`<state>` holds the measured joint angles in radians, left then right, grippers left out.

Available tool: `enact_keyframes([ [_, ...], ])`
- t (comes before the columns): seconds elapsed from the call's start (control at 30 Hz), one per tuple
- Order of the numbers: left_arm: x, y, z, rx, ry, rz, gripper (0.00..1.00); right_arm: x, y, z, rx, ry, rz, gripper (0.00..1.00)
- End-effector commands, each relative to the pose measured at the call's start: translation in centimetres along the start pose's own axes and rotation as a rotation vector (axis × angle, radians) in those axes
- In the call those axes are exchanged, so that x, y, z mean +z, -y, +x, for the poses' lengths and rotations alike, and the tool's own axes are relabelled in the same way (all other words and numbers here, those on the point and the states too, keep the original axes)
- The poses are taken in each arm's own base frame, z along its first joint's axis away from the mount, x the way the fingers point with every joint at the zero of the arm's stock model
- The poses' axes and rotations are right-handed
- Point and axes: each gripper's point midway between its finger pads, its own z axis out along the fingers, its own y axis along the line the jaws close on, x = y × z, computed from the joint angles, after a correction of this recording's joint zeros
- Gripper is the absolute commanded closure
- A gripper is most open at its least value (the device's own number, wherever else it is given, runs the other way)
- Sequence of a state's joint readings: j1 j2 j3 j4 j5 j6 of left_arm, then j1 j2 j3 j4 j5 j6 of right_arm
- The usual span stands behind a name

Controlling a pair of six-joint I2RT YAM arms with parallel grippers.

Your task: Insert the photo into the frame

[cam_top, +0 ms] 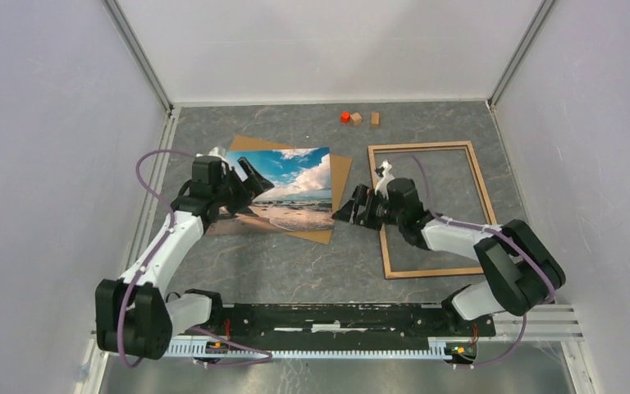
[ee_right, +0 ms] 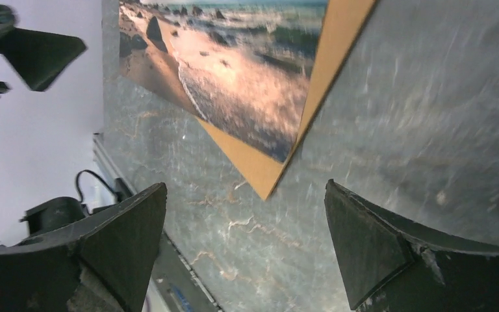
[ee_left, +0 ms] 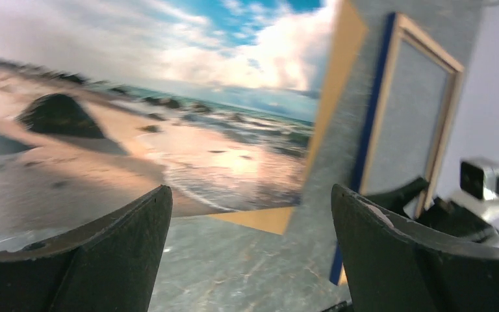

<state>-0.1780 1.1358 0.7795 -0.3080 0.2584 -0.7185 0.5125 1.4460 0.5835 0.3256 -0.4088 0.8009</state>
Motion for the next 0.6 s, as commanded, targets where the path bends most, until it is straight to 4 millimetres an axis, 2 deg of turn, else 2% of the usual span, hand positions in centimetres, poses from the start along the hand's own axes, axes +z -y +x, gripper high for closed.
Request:
enact_keyframes([
  [0.0, 2.0, -5.2, 0.6, -0.122, 0.003, -0.126, 0.03, 1.2, -3.2, 0.3, 0.210, 0.103, -0.134, 0.06],
  [0.13, 3.7, -5.0, -1.7, -0.135, 0.102, -0.091, 0.04, 2.1, -3.9, 2.5, 0.305, 0.068, -0.178, 0.16],
  [0.2, 4.4, -5.2, -2.0, -0.153, 0.110, -0.089, 0.04, 2.2, -4.1, 2.8, 0.338, 0.078, -0.196, 0.21],
  [0.47, 6.4, -7.5, 0.1, -0.201, 0.007, -0.154, 0.05, 3.5, -0.8, 3.3, 0.379, 0.123, -0.054, 0.28],
  [0.57, 6.7, -8.4, 0.9, -0.204, -0.014, -0.179, 0.05, 4.1, -0.3, 3.4, 0.381, 0.118, -0.039, 0.28],
])
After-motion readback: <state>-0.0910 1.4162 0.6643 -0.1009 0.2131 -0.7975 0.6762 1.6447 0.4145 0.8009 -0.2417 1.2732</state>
